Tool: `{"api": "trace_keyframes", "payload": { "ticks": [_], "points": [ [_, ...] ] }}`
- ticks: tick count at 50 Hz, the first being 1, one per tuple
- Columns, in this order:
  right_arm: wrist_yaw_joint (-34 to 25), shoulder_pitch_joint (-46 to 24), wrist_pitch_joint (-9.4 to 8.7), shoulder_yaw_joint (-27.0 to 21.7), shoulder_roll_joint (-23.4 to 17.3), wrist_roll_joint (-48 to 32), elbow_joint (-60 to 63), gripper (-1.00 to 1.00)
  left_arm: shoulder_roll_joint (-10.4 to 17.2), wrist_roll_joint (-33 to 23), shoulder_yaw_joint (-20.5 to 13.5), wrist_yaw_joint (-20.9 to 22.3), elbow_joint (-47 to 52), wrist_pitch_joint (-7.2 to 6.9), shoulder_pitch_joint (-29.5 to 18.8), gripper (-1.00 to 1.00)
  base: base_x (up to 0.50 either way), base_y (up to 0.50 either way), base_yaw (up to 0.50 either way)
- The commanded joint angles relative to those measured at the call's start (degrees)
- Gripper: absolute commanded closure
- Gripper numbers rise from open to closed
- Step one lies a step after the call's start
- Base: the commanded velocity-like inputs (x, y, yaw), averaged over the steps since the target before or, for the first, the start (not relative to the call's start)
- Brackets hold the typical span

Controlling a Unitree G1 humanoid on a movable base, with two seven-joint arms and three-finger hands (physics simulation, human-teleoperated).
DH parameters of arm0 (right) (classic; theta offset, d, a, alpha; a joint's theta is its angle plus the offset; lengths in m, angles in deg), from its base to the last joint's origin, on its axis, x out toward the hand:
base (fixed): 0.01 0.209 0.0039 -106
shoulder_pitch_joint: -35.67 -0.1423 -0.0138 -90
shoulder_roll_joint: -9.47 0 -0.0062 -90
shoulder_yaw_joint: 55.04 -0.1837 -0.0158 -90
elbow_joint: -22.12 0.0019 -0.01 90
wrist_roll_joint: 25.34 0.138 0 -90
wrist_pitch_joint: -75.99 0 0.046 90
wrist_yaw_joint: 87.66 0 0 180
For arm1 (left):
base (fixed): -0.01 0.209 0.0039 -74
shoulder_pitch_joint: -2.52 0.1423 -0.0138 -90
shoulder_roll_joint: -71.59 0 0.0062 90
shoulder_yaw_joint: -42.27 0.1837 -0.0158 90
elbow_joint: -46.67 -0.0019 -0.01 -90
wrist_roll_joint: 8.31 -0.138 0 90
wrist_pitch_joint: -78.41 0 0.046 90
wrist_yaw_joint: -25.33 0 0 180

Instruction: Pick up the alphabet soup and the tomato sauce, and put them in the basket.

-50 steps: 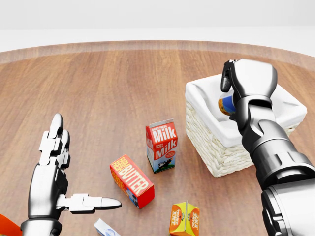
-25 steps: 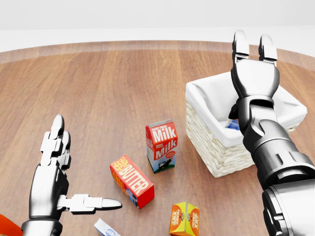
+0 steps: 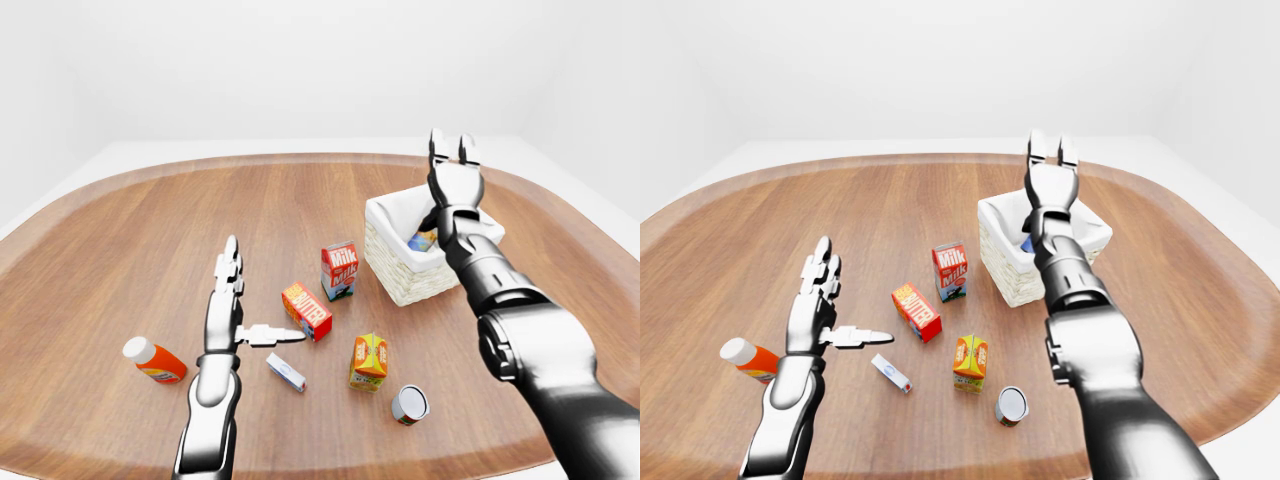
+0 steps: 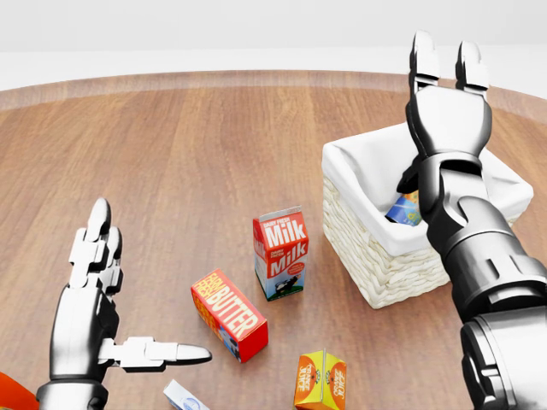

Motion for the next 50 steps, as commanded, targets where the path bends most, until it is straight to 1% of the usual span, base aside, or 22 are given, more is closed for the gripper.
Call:
{"api": "trace_keyframes", "payload": {
  "ticks": [1, 2, 3, 5, 6, 7, 16, 25, 28, 34, 35, 50],
  "points": [
    [0.0, -0.4, 1.98, -0.5, -1.2, 2.1, 1.3, -1.00, 0.0, 0.1, -0.1, -0.1, 0.1, 0.00, -0.1, -1.00, 0.00, 0.00, 0.00],
    [0.0, -0.4, 2.27, -0.5, -1.2, 2.4, 1.4, -1.00, 0.0, 0.1, -0.2, -0.1, 0.2, 0.00, -0.1, -1.00, 0.00, 0.00, 0.00],
    [0.0, -0.4, 3.23, -1.0, -1.3, 3.4, 1.9, -1.00, 0.0, 0.1, -0.2, -0.1, 0.3, 0.00, -0.2, -1.00, 0.00, 0.00, 0.00],
    [0.0, -0.5, 4.36, -1.4, -1.3, 4.7, 2.2, -1.00, 0.0, 0.2, -0.2, -0.1, 0.5, 0.00, -0.2, -1.00, 0.00, 0.00, 0.00],
    [0.0, -0.7, 4.35, -1.3, -1.3, 5.1, 2.4, -1.00, 0.0, 0.2, -0.2, -0.1, 0.4, 0.00, -0.2, -1.00, 0.00, 0.00, 0.00],
    [0.0, -0.6, 4.82, -1.6, -1.3, 5.9, 2.5, -1.00, 0.0, 0.2, -0.2, -0.2, 0.4, 0.00, -0.2, -1.00, 0.00, 0.00, 0.00],
    [0.0, -0.6, 4.82, -1.1, -1.0, 8.0, 3.6, -1.00, 0.0, 0.2, -0.1, -0.2, 0.2, 0.00, -0.2, -1.00, 0.00, 0.00, 0.00],
    [0.0, 0.3, 4.82, -2.1, -0.8, 11.8, 5.1, -1.00, 0.0, 0.1, -0.1, -0.1, 0.0, 0.00, -0.1, -1.00, 0.00, 0.00, 0.00],
    [-0.9, 0.9, 4.82, -2.4, -0.4, 13.9, 6.2, -1.00, 0.0, 0.1, 0.0, -0.1, 0.2, 0.00, -0.1, -1.00, 0.00, 0.00, 0.00],
    [-1.0, 2.1, 4.82, -2.3, 0.0, 15.8, 6.6, -1.00, 0.0, 0.1, -0.1, 0.0, 0.3, 0.00, 0.0, -1.00, 0.00, 0.00, 0.00],
    [-1.8, 2.6, 4.82, -2.6, 0.0, 16.6, 7.3, -1.00, 0.0, 0.1, 0.0, 0.0, 0.5, 0.00, 0.0, -1.00, 0.00, 0.00, 0.00],
    [-3.5, 7.3, 4.82, -3.6, -0.2, 21.3, 13.5, -1.00, 0.0, -0.1, 0.1, 0.0, 0.0, 0.00, 0.1, -1.00, 0.00, 0.00, 0.00]
  ]
}}
